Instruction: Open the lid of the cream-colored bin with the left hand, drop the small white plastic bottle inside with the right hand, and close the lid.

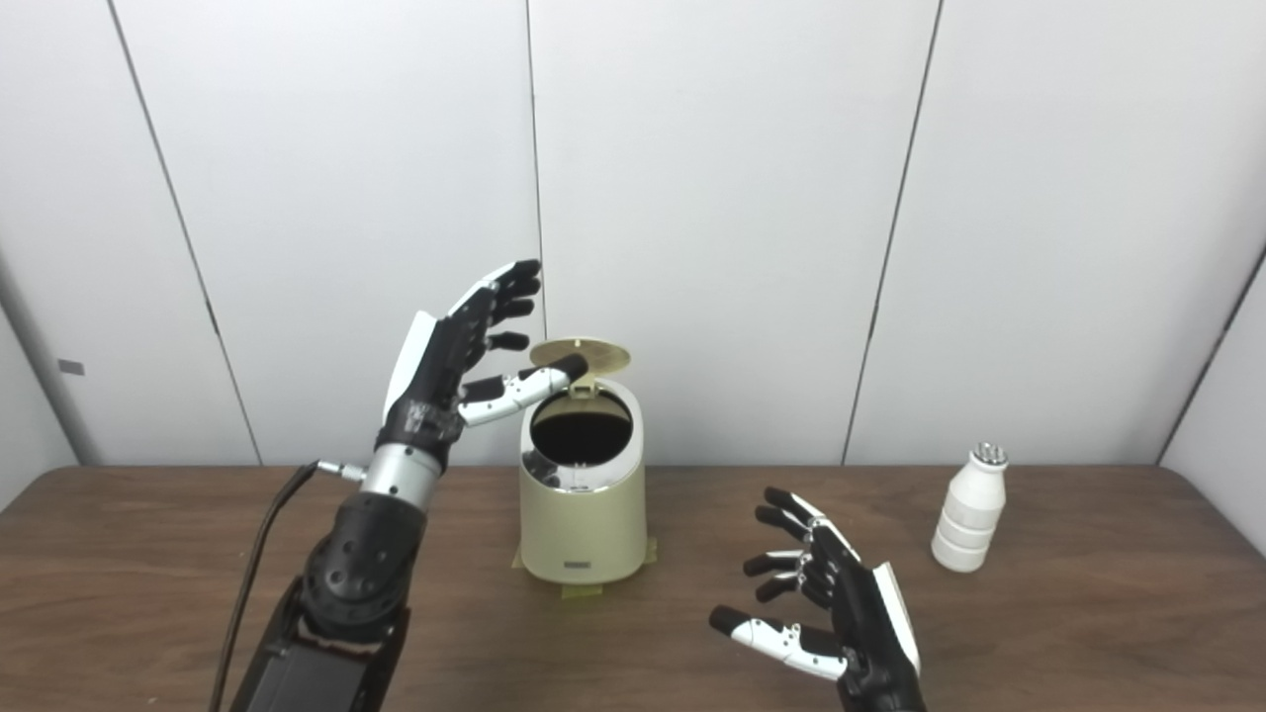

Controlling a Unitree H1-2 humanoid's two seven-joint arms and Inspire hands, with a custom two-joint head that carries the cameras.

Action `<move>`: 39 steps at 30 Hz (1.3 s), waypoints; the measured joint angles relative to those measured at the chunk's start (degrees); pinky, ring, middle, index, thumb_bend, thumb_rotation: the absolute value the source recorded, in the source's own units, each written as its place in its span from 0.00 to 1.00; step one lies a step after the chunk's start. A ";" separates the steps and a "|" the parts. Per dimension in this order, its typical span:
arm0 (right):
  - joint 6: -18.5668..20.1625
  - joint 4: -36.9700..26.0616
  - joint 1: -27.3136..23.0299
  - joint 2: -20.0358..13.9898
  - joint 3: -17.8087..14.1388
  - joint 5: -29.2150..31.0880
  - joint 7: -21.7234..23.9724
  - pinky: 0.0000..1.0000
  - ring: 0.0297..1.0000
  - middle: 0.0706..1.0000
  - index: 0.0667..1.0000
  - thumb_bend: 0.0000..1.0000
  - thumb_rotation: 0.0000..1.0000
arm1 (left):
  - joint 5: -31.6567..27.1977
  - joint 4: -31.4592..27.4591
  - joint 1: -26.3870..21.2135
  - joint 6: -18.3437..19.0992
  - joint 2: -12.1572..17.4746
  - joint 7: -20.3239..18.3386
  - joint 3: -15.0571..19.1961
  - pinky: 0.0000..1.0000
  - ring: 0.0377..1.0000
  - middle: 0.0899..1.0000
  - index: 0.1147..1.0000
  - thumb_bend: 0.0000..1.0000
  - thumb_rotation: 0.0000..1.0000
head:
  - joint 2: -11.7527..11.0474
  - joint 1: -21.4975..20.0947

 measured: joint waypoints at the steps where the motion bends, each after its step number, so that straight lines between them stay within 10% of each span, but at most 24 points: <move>1: 0.06 0.00 0.01 -0.21 -0.03 0.00 0.00 0.46 0.57 0.78 0.81 0.68 0.21 | -0.66 -0.65 1.13 0.42 0.05 -0.15 0.37 0.75 0.81 0.81 0.86 0.78 0.29 | 0.00 0.00; 12: -0.02 1.21 -0.06 -0.57 0.06 -0.06 0.01 0.44 0.56 0.77 0.80 0.70 0.24 | -4.03 -5.07 14.15 -2.63 1.93 -0.54 3.36 0.73 0.79 0.82 0.87 0.77 0.43 | 0.09 0.70; 39: -0.50 2.91 -1.10 -2.20 -1.96 4.61 1.23 0.59 0.63 0.81 0.83 0.71 0.06 | -6.13 2.09 23.98 -13.13 3.65 -2.59 3.55 0.66 0.73 0.76 0.81 0.66 0.21 | -1.76 -4.03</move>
